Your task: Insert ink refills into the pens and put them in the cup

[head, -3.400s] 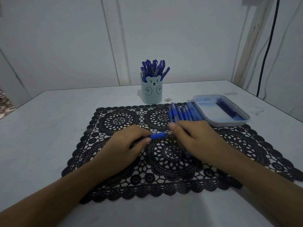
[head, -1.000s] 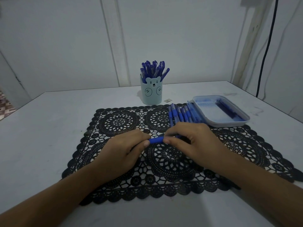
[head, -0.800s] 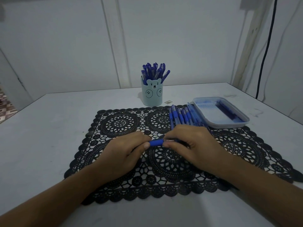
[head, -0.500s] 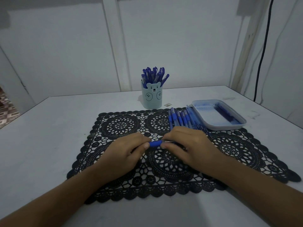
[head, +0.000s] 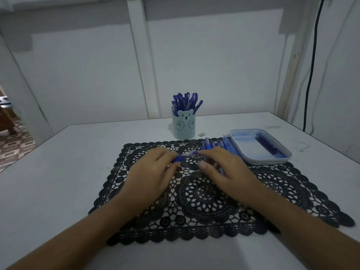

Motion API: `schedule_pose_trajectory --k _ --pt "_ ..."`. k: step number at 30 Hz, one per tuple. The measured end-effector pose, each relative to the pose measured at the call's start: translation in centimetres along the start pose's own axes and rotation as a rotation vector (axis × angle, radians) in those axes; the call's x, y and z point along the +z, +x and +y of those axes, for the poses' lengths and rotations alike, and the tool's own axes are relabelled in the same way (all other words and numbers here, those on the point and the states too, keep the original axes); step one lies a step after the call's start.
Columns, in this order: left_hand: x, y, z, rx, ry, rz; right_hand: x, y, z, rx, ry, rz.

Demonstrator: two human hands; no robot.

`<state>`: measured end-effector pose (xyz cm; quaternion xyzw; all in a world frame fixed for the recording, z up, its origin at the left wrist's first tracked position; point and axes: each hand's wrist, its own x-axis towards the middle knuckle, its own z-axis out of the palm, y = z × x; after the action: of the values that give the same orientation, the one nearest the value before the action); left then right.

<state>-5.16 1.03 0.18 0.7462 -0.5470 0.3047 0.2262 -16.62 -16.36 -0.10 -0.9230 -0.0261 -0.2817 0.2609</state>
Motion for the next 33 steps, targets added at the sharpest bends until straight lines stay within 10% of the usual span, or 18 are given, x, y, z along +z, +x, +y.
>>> schedule_pose_trajectory --k 12,33 --pt "-3.4 20.1 -6.9 -0.401 -0.269 0.342 1.0 0.2 3.7 0.169 -0.413 -0.302" --pt "3.8 19.2 -8.7 -0.564 -0.328 -0.134 0.4 0.3 2.9 0.179 -0.348 -0.319"
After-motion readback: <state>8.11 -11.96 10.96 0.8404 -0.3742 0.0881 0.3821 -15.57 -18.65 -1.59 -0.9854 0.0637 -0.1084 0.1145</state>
